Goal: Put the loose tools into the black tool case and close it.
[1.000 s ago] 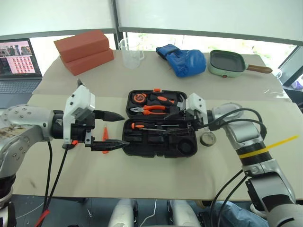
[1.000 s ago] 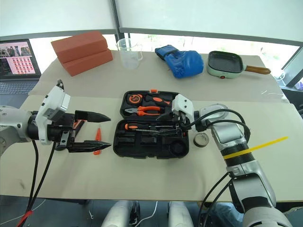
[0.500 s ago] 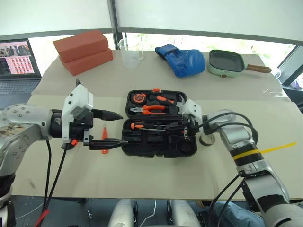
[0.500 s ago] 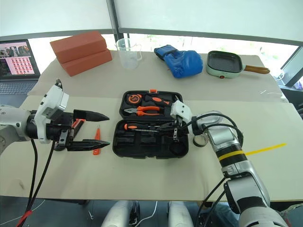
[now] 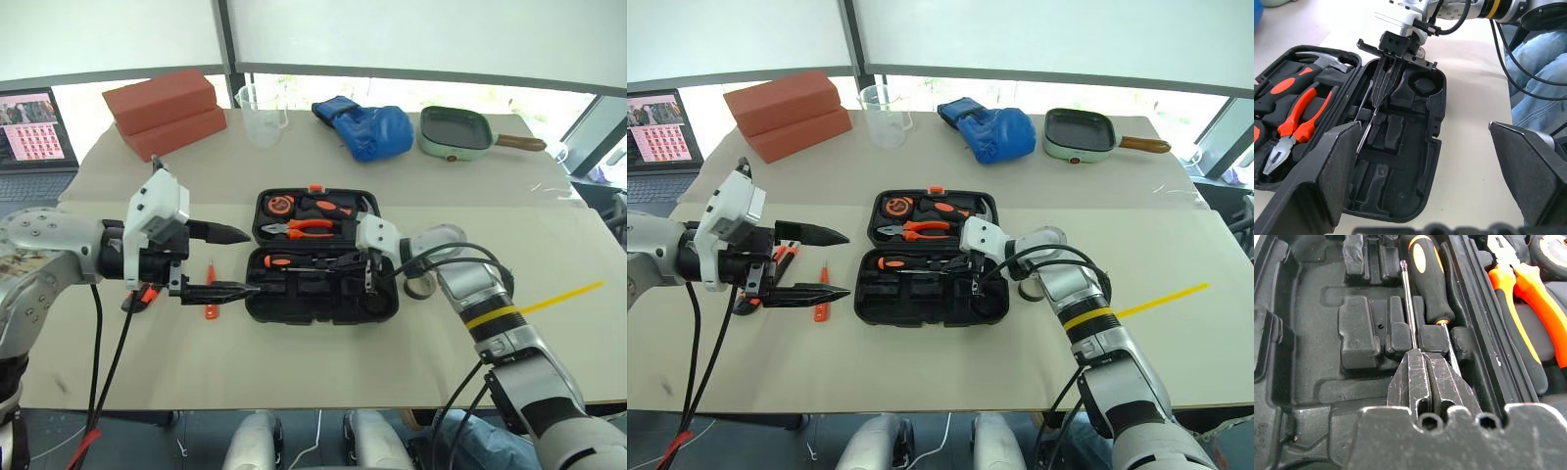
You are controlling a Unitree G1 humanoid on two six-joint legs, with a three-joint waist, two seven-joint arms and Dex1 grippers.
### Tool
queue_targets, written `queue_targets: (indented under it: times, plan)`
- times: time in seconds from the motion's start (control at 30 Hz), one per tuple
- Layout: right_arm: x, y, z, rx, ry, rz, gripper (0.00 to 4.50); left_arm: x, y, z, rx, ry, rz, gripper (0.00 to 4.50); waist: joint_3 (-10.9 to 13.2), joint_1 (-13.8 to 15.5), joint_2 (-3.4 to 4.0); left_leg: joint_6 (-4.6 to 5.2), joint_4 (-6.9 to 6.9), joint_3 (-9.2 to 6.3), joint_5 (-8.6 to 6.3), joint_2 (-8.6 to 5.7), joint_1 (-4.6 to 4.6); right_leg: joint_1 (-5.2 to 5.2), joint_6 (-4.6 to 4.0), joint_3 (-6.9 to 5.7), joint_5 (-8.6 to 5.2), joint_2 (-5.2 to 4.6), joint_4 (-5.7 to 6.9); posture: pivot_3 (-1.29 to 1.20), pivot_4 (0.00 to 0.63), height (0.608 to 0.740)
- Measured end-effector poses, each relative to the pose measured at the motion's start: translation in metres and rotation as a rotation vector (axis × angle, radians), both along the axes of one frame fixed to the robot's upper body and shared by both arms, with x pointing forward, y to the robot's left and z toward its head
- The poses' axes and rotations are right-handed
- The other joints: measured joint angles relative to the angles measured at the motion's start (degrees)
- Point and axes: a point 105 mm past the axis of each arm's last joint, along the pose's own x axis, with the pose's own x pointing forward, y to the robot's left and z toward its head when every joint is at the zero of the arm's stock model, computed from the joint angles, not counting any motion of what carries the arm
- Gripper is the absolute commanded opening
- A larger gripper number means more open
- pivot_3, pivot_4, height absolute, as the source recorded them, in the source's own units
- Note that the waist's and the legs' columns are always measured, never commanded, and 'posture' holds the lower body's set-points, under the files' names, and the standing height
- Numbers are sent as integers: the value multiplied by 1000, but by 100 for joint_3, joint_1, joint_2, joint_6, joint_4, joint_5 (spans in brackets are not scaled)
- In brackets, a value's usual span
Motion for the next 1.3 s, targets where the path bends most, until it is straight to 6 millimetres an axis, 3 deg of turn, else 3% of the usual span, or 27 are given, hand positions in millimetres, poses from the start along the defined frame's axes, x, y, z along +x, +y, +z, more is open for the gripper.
queue_targets:
  times: [0.07,0.13,0.27,0.43,0.53,0.6,0.63,0.73,0.87,1.1,1.3]
  plan:
    - [-6,0,14,94,60,-2,75,1,4,-6,-3,22,25,4500,4,20,4,-1,0,-4,1,6,-11,-17,-4,4,-2,2,11,0,150,738]
    - [-13,-3,43,209,83,2,75,2,11,-13,-20,40,84,4500,15,27,17,-1,0,-11,1,13,-27,-32,-4,8,-2,2,11,0,150,738]
    - [-35,-40,105,296,47,-7,1126,-2,40,-33,-27,81,281,4500,15,41,17,2,-5,-14,-5,27,-32,-32,-4,2,-2,3,-3,0,150,738]
    - [-82,-46,102,269,159,123,2845,-28,95,-58,19,120,577,4500,17,-4,14,-3,-10,-5,-14,37,-24,-35,-15,2,-9,1,-9,0,150,738]
    - [-97,-44,106,251,160,180,3980,-50,128,-71,69,147,752,4500,18,2,12,-5,-13,-5,-15,38,-10,-30,-22,1,-14,3,-4,0,150,738]
    - [-104,-42,109,247,147,209,4464,-64,145,-80,102,176,846,4500,17,21,11,-8,-15,-3,-17,39,2,-21,-24,2,-15,1,-7,0,150,738]
    - [-106,-41,109,249,148,218,4464,-69,149,-84,110,191,873,4500,17,44,7,-8,-14,-4,-17,40,3,-18,-25,1,-16,0,-8,0,150,738]
    - [-109,-39,108,263,156,226,4464,-73,147,-87,109,209,898,4500,18,132,3,-8,-10,-6,-17,37,1,-17,-26,-2,-16,-7,-12,0,150,738]
    - [-110,-37,109,271,147,220,4464,-64,120,-82,77,220,846,4500,17,177,1,-8,-10,-9,-17,38,1,-17,-24,-2,-15,-6,-8,0,150,738]
    - [-112,-36,102,288,123,154,4464,-7,89,-58,64,297,893,4500,18,155,-10,-11,-9,-23,-14,24,0,-13,-23,-3,-12,11,3,0,150,738]
    - [-115,-34,96,298,75,97,4464,34,68,-67,106,402,902,4500,21,96,-17,-11,-10,-25,-14,22,-6,-18,-21,2,-12,9,2,0,150,738]
